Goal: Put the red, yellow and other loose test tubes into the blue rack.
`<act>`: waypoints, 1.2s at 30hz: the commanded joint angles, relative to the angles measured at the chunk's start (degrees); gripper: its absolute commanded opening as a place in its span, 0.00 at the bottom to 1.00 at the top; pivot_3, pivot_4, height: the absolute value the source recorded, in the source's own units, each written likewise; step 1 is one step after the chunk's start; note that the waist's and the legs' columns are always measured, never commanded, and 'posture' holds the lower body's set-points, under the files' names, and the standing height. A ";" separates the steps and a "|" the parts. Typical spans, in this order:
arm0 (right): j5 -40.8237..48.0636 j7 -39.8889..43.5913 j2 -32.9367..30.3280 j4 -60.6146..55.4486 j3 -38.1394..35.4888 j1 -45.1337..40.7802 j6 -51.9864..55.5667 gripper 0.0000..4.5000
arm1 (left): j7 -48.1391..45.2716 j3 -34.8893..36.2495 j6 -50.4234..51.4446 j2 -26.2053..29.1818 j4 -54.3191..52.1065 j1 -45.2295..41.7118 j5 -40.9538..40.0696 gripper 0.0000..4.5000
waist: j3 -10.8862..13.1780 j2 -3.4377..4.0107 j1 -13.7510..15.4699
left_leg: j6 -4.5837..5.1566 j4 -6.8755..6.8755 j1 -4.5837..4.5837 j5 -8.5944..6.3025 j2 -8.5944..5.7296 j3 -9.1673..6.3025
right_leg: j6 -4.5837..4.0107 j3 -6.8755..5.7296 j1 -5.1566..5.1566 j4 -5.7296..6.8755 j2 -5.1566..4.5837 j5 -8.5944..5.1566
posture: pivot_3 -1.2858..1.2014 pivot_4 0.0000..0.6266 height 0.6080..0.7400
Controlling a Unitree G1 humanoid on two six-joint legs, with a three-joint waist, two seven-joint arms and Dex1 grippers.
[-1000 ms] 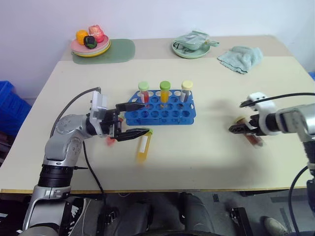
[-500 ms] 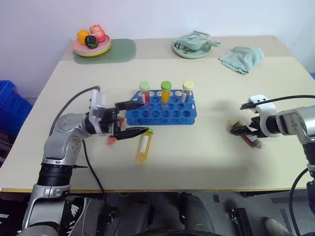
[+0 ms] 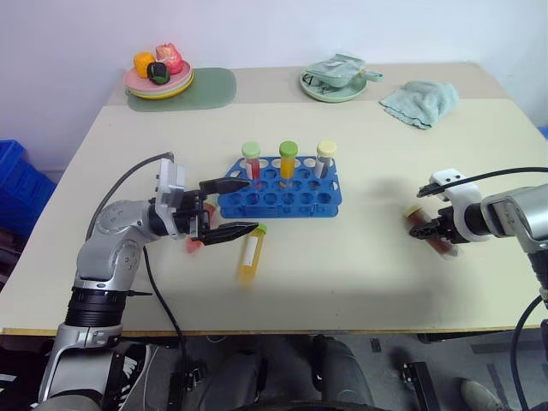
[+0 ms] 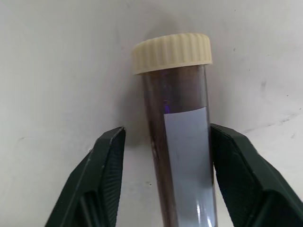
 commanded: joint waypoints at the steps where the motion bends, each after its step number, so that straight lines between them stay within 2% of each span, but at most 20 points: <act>1: -0.34 0.95 -1.12 -0.21 -0.01 -1.09 -0.60 0.60 | -0.04 1.49 -0.67 0.39 -1.69 0.18 -1.14 1.00 | 0.00 0.00 0.00 | 0.00 0.00 0.00 0.00 0.00 0.00 | 0.00 0.00 0.00 0.00 0.00 0.00 | 0.52 0.24 1.00; 2: -0.42 1.09 -1.18 -0.27 0.04 -1.03 -0.58 0.60 | -0.01 1.49 -0.68 0.38 -1.71 0.19 -1.15 1.00 | 0.00 0.00 0.01 | 0.00 0.00 0.00 0.00 0.00 0.00 | 0.00 0.00 0.00 0.00 0.00 0.00 | 0.52 0.24 1.00; 5: -0.78 1.42 -1.34 -0.39 0.14 -0.80 -0.85 0.42 | 0.19 1.39 -0.77 0.18 -1.77 0.20 -1.10 1.00 | 0.00 0.00 0.00 | 0.00 0.00 0.00 0.00 0.00 0.00 | 0.00 0.00 0.00 0.00 0.00 0.00 | 0.52 0.24 1.00; 7: -0.93 1.49 -1.29 -0.25 0.02 -1.10 -0.81 0.22 | 0.28 1.32 -0.78 0.04 -1.85 0.26 -1.14 1.00 | 0.00 0.00 0.00 | 0.00 0.00 0.00 0.00 0.00 0.00 | 0.00 0.00 0.00 0.00 0.00 0.00 | 0.52 0.24 1.00; 16: -0.63 1.96 -1.42 -1.90 -1.05 -0.81 -0.34 0.22 | 0.22 1.09 -0.93 -0.28 -1.98 0.45 -1.23 1.00 | 0.00 0.00 0.01 | 0.00 0.00 0.00 0.00 -0.01 0.00 | 0.00 0.00 0.00 0.00 -0.01 0.00 | 0.52 0.24 1.00; 21: 4.68 2.72 1.02 -7.72 -11.84 -0.37 -1.05 0.22 | -0.18 1.13 -1.10 -0.23 -1.89 0.82 -1.26 1.00 | 0.00 0.00 0.00 | 0.00 -0.01 -0.01 0.00 -0.01 0.01 | 0.00 0.00 -0.02 0.00 0.00 0.00 | 0.52 0.24 1.00; 23: 6.63 1.63 2.87 -10.63 -18.39 0.93 -0.61 0.22 | -0.35 1.28 -1.08 -0.12 -1.37 0.24 -1.26 1.00 | 0.00 0.00 0.12 | 0.00 -0.01 -0.02 0.00 0.00 0.00 | 0.00 0.00 -0.02 0.01 0.01 0.00 | 0.52 0.24 1.00; 27: 11.15 -2.72 11.82 -19.98 -35.04 3.63 -1.70 0.22 | -0.91 1.86 -1.07 0.59 0.15 -1.40 -1.11 1.00 | -0.02 -0.03 0.20 | 0.00 0.04 -0.01 0.00 -0.02 -0.03 | 0.00 0.00 0.03 0.00 0.07 0.00 | 0.52 0.24 1.00; 31: 14.69 -10.30 25.89 -31.73 -44.39 6.50 -7.98 0.22 | -1.26 2.65 -0.92 1.14 2.55 -3.27 -1.04 1.00 | -0.02 -0.02 0.01 | 0.00 0.04 0.02 0.00 -0.02 -0.05 | 0.01 0.00 0.02 0.06 0.08 0.01 | 0.52 0.24 1.00; 33: 16.32 -13.20 32.36 -36.19 -44.85 8.27 -11.19 0.22 | -1.42 2.94 -1.31 1.20 4.32 -4.09 -0.74 1.00 | -0.03 -0.01 -0.08 | 0.00 0.01 0.06 0.00 -0.01 -0.04 | 0.01 0.00 0.03 0.08 0.12 0.01 | 0.52 0.24 1.00; 36: 11.96 -16.76 42.56 -40.06 -38.74 13.65 -26.74 0.22 | -1.60 2.92 -1.32 1.89 6.18 -4.82 0.01 1.00 | -0.04 0.00 -0.33 | 0.00 -0.01 0.11 0.00 0.01 -0.02 | 0.01 0.04 0.00 0.14 0.17 0.01 | 0.52 0.24 1.00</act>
